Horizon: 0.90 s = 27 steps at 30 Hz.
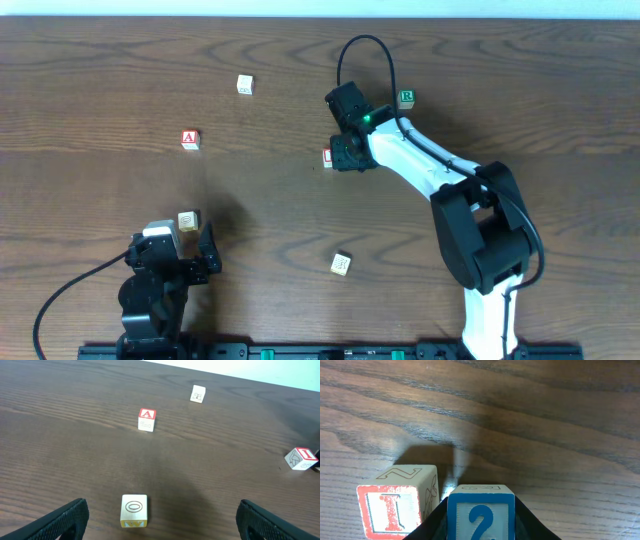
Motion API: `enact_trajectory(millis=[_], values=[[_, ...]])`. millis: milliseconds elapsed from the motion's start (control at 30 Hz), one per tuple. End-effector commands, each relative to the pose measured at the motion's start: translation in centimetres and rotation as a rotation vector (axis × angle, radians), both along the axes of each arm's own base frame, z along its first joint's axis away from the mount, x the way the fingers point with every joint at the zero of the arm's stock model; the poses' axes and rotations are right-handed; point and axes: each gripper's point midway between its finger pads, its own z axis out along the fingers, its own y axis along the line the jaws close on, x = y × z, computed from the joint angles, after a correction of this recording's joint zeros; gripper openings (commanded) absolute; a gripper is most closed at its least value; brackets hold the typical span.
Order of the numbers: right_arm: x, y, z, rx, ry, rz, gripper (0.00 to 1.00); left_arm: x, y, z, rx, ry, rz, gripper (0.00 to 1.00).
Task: Spell out Ai2
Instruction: 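Carry the blue '2' block and place it right of the 'I' block, then release the '2' block and retract the right gripper aside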
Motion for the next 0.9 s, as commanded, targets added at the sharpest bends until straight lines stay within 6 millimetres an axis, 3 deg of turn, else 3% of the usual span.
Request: enact_trajectory(millis=[0,333,700,767,867], values=[[-0.2,0.0,-0.7,-0.019,0.006,-0.001,0.34,0.0,0.0,-0.8,0.019,0.014,-0.007,0.96],[0.5,0.2,-0.5,-0.011,-0.025,-0.003,0.38,0.0,0.0,-0.8,0.019,0.014,-0.007,0.95],[4.5,-0.3,1.0,-0.039,-0.205,-0.05,0.45,0.0,0.0,-0.8,0.019,0.014,-0.007,0.95],[5.4,-0.2,1.8,-0.023,-0.234,-0.06,0.45,0.0,0.0,-0.8,0.019,0.014,-0.007,0.95],[7.6,-0.5,4.7,-0.007,-0.3,-0.082,0.42,0.0,0.0,-0.8,0.019,0.014,-0.007,0.95]])
